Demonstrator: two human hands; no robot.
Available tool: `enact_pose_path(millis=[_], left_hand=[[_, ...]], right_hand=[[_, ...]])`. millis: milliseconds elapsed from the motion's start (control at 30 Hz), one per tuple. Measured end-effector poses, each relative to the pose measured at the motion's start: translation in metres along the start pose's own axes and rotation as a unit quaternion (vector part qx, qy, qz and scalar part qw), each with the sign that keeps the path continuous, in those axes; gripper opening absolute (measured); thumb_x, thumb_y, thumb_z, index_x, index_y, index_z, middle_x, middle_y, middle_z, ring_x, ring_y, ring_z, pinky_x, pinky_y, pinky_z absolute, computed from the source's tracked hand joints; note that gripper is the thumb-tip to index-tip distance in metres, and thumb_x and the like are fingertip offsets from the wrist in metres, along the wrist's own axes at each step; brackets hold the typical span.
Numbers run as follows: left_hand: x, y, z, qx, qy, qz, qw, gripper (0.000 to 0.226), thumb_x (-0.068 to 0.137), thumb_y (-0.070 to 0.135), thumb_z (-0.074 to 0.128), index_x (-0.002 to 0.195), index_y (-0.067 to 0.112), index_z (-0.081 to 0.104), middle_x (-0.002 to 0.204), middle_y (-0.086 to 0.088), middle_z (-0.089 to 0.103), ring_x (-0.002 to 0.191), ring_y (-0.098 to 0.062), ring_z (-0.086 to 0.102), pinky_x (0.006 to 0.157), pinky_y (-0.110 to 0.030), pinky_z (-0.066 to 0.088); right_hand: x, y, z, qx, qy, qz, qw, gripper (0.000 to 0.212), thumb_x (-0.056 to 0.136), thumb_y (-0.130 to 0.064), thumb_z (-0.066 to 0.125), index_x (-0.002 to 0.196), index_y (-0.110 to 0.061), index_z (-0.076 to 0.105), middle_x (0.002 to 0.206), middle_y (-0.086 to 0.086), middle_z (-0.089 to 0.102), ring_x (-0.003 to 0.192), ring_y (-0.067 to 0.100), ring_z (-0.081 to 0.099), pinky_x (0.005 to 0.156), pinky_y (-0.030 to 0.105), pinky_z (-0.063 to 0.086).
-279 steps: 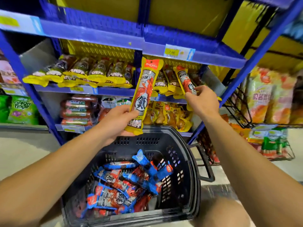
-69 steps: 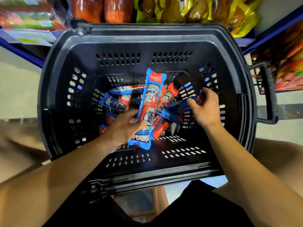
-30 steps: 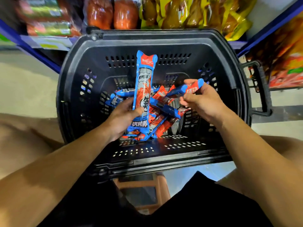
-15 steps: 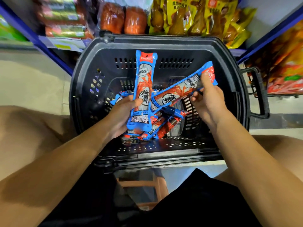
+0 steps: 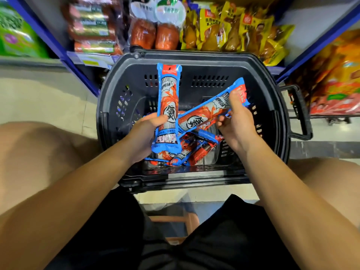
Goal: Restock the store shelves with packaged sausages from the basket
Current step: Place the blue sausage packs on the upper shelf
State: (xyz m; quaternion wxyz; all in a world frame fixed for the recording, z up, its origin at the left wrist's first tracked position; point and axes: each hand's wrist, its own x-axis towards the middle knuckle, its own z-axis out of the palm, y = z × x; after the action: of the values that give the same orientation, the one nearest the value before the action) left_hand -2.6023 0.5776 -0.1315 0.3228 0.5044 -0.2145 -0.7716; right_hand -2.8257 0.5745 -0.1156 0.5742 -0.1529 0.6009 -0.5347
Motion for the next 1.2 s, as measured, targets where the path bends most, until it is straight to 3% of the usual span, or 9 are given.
enact_pose_path(millis=[167,267,367,533,667,767,933,1067,1200], left_hand=[[-0.028,0.003,0.015,-0.036,-0.028,0.032,0.998,0.035,0.096,0.011,0.046,0.126,-0.007,0.053,0.118,-0.028,0.065,0.104,-0.039,0.066,0.087,-0.05,0.056],[-0.048,0.009,0.019,-0.025,-0.025,0.069,0.997,0.025,0.097,0.007,0.046,0.114,-0.004,0.061,0.105,-0.024,0.07,0.089,-0.032,0.071,0.08,-0.044,0.06],[-0.071,0.024,0.014,0.028,-0.018,0.119,0.992,0.023,0.098,0.005,0.044,0.108,0.003,0.065,0.098,-0.016,0.074,0.085,-0.026,0.071,0.075,-0.039,0.061],[-0.109,0.06,0.001,0.103,0.026,0.206,0.973,0.027,0.097,0.001,0.046,0.121,0.003,0.059,0.111,-0.02,0.066,0.096,-0.03,0.063,0.091,-0.047,0.052],[-0.134,0.09,-0.003,0.141,0.047,0.27,0.951,0.023,0.097,0.001,0.048,0.112,0.009,0.063,0.093,-0.005,0.072,0.079,-0.017,0.066,0.082,-0.038,0.054],[-0.151,0.116,-0.006,0.178,0.064,0.321,0.928,0.027,0.098,0.001,0.047,0.122,0.006,0.059,0.096,-0.006,0.069,0.082,-0.018,0.064,0.082,-0.039,0.052],[-0.175,0.162,-0.015,0.189,0.069,0.379,0.903,0.027,0.099,0.006,0.048,0.111,0.024,0.065,0.099,0.003,0.076,0.087,-0.014,0.072,0.074,-0.036,0.058],[-0.188,0.201,-0.027,0.168,0.137,0.429,0.877,0.024,0.094,0.008,0.053,0.108,0.021,0.067,0.089,0.007,0.077,0.079,-0.01,0.071,0.069,-0.031,0.057],[-0.201,0.24,-0.046,0.161,0.186,0.458,0.854,0.015,0.079,0.02,0.057,0.091,0.022,0.066,0.067,0.012,0.071,0.061,-0.004,0.067,0.058,-0.029,0.052]], right_hand=[[-0.031,0.033,0.018,-0.125,-0.116,-0.045,0.984,0.027,0.075,-0.024,0.075,0.097,-0.011,0.067,0.091,0.001,0.075,0.082,0.017,0.072,0.071,0.028,0.055],[-0.046,0.041,0.03,-0.164,-0.122,-0.09,0.975,0.026,0.077,-0.025,0.075,0.101,-0.018,0.069,0.099,-0.003,0.076,0.092,0.015,0.073,0.072,0.023,0.056],[-0.055,0.027,0.034,-0.197,-0.121,-0.108,0.967,0.034,0.079,-0.015,0.074,0.111,-0.016,0.062,0.104,-0.002,0.074,0.097,0.015,0.07,0.086,0.034,0.055],[-0.075,-0.011,0.035,-0.314,-0.124,-0.175,0.925,0.038,0.081,-0.016,0.073,0.102,-0.031,0.046,0.1,-0.008,0.066,0.09,0.008,0.065,0.081,0.027,0.051],[-0.095,-0.047,0.047,-0.309,-0.133,-0.212,0.918,0.031,0.078,-0.023,0.072,0.106,-0.028,0.059,0.102,-0.011,0.069,0.091,0.009,0.067,0.081,0.032,0.052],[-0.113,-0.074,0.065,-0.291,-0.154,-0.25,0.91,0.027,0.075,-0.034,0.069,0.102,-0.033,0.066,0.1,-0.012,0.073,0.091,0.01,0.07,0.08,0.035,0.055],[-0.131,-0.12,0.113,-0.28,-0.206,-0.299,0.889,0.018,0.091,-0.041,0.06,0.109,-0.039,0.062,0.105,-0.017,0.07,0.093,0.006,0.07,0.076,0.035,0.058],[-0.136,-0.16,0.167,-0.313,-0.205,-0.34,0.863,0.021,0.095,-0.043,0.054,0.113,-0.034,0.058,0.111,-0.003,0.067,0.094,0.013,0.068,0.078,0.039,0.059],[-0.137,-0.2,0.228,-0.336,-0.236,-0.353,0.841,0.01,0.086,-0.028,0.062,0.093,-0.021,0.063,0.088,0.002,0.068,0.076,0.016,0.065,0.069,0.036,0.051]])
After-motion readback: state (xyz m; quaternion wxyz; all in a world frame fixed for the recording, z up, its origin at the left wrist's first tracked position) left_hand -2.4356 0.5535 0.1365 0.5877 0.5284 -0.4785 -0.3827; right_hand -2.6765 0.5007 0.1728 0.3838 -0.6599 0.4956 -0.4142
